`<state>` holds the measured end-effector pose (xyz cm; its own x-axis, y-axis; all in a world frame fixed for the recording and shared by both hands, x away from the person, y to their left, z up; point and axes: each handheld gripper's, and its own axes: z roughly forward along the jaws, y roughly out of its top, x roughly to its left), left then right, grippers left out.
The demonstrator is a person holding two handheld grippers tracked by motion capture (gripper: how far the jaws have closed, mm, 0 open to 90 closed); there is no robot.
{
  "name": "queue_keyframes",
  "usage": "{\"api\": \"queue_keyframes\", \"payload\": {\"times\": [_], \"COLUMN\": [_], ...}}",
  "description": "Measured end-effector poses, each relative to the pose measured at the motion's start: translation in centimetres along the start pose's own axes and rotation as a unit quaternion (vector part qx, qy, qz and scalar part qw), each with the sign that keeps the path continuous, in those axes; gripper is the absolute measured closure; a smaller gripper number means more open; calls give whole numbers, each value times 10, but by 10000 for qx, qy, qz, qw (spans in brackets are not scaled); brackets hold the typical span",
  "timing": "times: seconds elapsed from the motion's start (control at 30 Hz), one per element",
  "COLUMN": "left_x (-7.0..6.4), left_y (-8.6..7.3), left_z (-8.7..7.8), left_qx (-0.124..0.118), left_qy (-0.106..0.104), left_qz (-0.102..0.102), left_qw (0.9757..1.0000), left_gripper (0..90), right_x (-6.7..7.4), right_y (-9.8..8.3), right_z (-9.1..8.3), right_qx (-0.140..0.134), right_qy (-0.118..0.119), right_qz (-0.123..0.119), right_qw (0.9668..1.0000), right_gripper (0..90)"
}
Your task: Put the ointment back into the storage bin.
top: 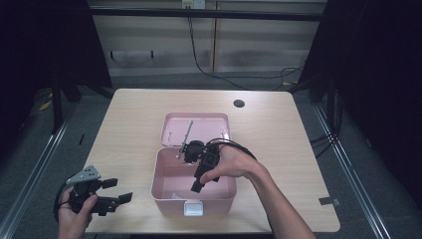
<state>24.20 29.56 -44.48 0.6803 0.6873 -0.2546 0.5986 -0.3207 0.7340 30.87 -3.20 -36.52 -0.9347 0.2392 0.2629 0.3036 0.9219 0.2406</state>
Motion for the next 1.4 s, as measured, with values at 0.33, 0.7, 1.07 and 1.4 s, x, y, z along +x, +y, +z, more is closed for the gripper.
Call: {"api": "queue_keyframes", "payload": {"times": [0.33,0.7,1.07,1.4], "left_x": [0,0,0,0], "left_y": [0,0,0,0], "left_z": [0,1,1,1], "left_qx": [7,29,41,42], "left_qy": [11,10,14,26], "left_qz": [-10,5,-12,-6], "left_qw": [10000,10000,10000,10000], "left_gripper": [167,167,167,167], "right_x": [3,5,10,18], "right_y": [-12,-36,-69,-103], "right_z": [-19,-32,-49,-59], "right_qx": [-128,-426,-785,-1155], "right_qy": [-93,-215,-453,-672], "right_qz": [96,298,457,639], "right_qw": [9998,9984,9948,9890], "right_gripper": [451,346,335,339]}}
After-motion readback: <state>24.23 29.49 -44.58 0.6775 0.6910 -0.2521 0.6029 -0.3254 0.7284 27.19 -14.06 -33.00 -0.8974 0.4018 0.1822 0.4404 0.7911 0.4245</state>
